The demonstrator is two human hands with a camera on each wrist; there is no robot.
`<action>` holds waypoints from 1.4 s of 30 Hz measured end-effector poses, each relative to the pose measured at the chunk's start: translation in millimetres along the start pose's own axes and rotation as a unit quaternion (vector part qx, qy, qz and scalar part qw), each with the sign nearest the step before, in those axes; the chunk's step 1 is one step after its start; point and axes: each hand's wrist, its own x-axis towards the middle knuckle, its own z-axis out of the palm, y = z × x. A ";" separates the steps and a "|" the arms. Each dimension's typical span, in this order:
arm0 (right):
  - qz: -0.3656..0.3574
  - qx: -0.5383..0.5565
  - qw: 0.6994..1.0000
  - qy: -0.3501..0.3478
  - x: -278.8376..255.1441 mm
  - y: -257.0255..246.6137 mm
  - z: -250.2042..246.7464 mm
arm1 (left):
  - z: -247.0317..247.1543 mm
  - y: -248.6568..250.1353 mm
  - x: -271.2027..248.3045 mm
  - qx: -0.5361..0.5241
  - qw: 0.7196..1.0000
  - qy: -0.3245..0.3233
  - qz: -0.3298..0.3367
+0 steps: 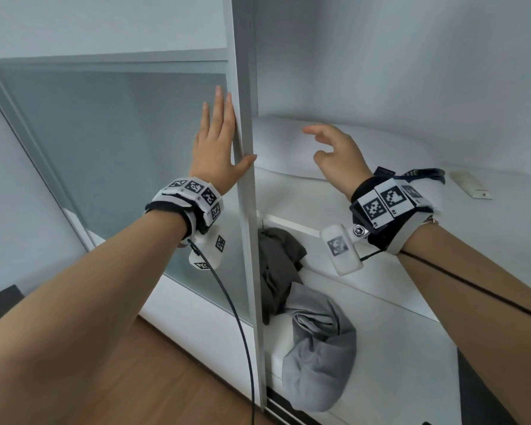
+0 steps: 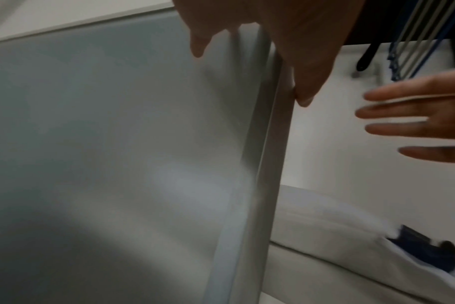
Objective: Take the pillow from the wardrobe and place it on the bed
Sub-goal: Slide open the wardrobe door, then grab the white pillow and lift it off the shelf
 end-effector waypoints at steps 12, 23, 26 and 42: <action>0.028 0.000 1.000 -0.011 40.9 27.7 35.2 | -6.9 -74.9 13.0 0.004 0.997 -0.005 -0.074; 0.047 -0.005 0.999 0.006 70.2 17.4 105.4 | -9.3 -164.0 33.4 0.037 0.998 0.018 -0.046; 0.052 -0.004 0.998 0.024 75.7 12.8 126.1 | -7.5 -190.3 38.6 0.045 0.997 0.024 -0.054; 0.064 -0.018 0.995 0.069 94.6 14.3 172.0 | 0.3 -255.3 55.1 -0.004 0.989 0.066 -0.131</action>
